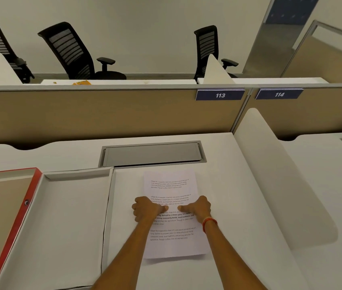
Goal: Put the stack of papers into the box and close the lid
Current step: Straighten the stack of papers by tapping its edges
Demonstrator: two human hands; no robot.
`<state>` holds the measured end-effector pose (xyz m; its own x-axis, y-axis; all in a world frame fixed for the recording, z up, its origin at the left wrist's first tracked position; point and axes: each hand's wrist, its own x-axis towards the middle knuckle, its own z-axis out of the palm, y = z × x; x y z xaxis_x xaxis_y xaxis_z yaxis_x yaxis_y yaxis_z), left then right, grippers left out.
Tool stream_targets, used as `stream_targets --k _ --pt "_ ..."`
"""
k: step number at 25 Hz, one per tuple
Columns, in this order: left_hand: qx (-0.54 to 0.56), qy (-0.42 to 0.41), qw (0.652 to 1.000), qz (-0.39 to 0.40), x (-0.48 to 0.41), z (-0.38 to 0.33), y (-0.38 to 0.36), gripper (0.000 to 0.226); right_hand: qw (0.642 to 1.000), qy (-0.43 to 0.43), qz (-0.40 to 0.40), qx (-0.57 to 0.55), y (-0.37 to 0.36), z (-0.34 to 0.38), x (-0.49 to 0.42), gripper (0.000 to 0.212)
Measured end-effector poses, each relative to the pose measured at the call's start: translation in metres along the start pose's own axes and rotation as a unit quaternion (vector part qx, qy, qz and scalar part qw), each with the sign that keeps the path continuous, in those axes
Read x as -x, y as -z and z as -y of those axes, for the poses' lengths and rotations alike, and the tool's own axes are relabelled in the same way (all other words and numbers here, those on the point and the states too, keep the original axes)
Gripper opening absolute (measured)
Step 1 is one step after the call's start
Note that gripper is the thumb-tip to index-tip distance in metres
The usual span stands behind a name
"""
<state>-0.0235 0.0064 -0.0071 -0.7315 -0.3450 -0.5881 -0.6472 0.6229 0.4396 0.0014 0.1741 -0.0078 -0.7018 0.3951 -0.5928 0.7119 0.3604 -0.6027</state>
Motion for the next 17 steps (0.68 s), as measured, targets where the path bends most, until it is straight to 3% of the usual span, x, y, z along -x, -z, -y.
stream_targets --k 7,11,13,17 --pt "0.009 -0.039 0.998 0.05 -0.002 0.01 0.011 0.069 0.999 0.022 0.01 -0.048 0.003 -0.009 -0.001 0.037" --pt "0.158 -0.077 0.98 0.095 0.006 0.018 0.016 0.049 0.995 0.02 0.004 -0.098 0.004 -0.015 -0.002 0.038" --pt "0.209 -0.073 0.97 0.103 0.009 0.017 0.021 0.051 0.993 0.022 0.003 -0.116 0.006 -0.014 0.0 0.039" --pt "0.211 -0.103 0.969 0.076 0.014 0.002 0.033 0.074 0.987 0.045 -0.011 -0.155 0.017 -0.002 0.005 0.056"
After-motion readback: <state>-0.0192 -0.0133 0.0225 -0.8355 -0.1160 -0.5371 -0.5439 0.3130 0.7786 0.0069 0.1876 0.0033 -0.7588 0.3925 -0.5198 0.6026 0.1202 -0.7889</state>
